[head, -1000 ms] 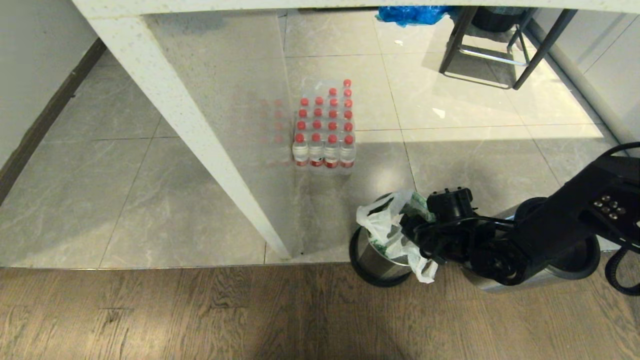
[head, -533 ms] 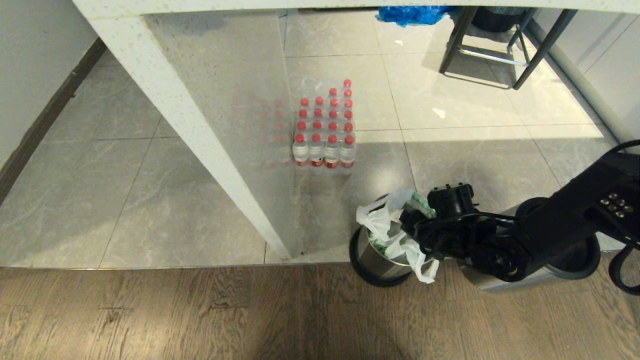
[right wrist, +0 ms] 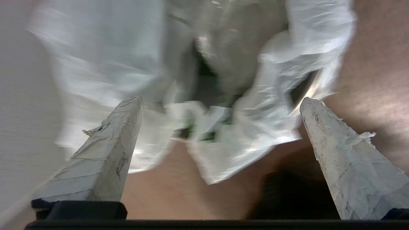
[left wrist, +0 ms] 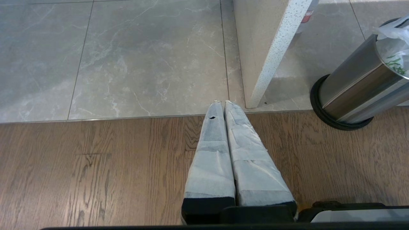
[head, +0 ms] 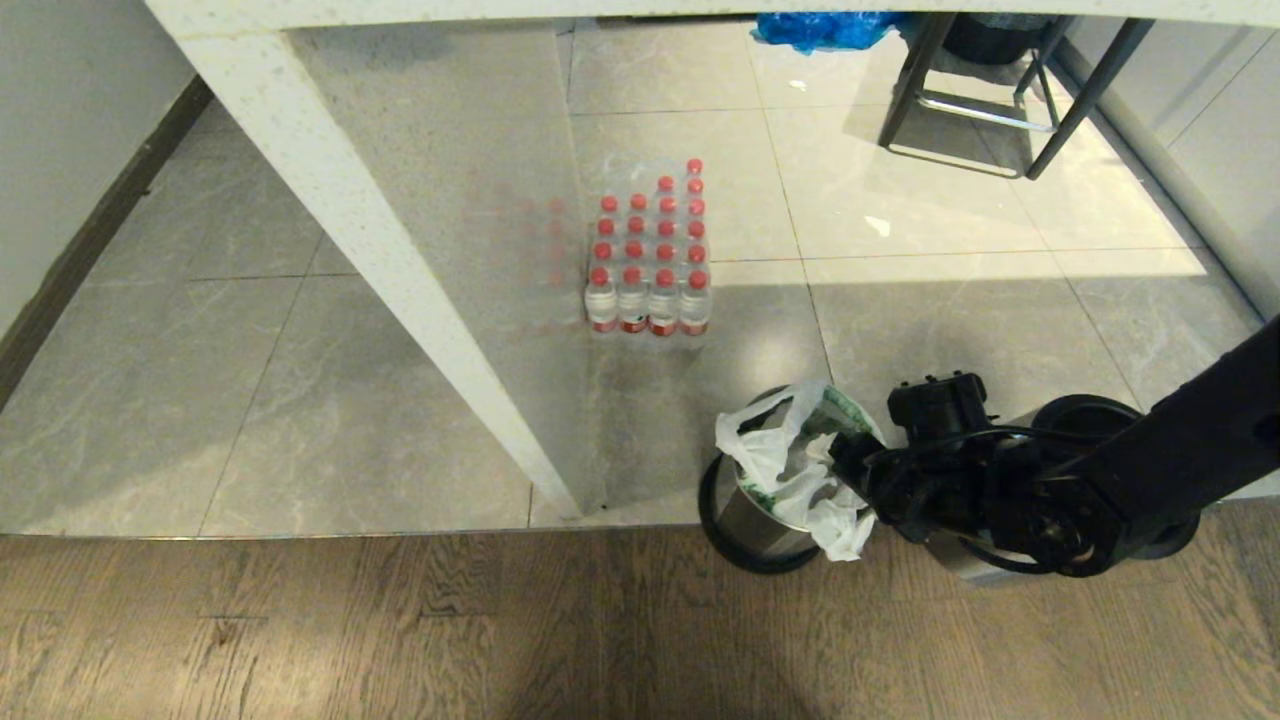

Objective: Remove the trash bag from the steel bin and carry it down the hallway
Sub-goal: Pick up the trash bag

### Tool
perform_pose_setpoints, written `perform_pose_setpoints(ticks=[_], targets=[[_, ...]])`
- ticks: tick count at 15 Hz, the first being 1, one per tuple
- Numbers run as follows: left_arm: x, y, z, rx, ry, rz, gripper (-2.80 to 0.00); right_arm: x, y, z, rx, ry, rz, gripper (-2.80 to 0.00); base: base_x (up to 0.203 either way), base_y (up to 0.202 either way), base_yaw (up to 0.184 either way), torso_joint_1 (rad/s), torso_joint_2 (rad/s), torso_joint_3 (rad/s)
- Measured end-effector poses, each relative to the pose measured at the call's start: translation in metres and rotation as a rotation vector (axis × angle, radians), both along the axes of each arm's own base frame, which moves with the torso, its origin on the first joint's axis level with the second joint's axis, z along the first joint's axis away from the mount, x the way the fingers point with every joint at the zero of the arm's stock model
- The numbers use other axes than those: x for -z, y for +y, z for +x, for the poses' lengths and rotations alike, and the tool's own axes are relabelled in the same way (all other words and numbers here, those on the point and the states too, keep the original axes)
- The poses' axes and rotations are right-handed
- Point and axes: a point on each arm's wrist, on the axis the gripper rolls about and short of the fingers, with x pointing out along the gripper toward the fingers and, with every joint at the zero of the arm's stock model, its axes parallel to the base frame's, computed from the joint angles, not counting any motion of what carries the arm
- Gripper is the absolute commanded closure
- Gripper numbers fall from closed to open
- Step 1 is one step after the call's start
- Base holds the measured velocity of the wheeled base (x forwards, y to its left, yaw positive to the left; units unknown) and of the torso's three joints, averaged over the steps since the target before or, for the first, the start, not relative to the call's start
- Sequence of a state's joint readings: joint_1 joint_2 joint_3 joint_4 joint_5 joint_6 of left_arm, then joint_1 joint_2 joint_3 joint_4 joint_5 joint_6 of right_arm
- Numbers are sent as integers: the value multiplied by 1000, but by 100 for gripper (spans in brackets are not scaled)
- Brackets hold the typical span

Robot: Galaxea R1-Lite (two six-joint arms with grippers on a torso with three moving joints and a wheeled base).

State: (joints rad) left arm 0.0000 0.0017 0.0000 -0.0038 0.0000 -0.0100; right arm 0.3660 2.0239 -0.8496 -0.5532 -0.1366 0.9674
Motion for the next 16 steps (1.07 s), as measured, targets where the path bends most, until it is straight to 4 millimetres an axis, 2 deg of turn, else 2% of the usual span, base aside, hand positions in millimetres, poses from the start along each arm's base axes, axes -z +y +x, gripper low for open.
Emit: perform_pose_setpoints(ticks=[2,8,13,16], targets=[[0,0,0,0,0,0,0,-14,1,1,28,-10,69,-280,0,0,0,0,0,0],[0,0,0,0,0,0,0,-44,15,7,-56,-54,120,-280,0,0,0,0,0,0],[0,0,0,0,0,1,0,-37,33,18,-150,-84,18,-280,0,0,0,0,0,0],[0,0,0,0,0,0,0,-26,35,20,-188,-75,-67,-280,0,0,0,0,0,0]])
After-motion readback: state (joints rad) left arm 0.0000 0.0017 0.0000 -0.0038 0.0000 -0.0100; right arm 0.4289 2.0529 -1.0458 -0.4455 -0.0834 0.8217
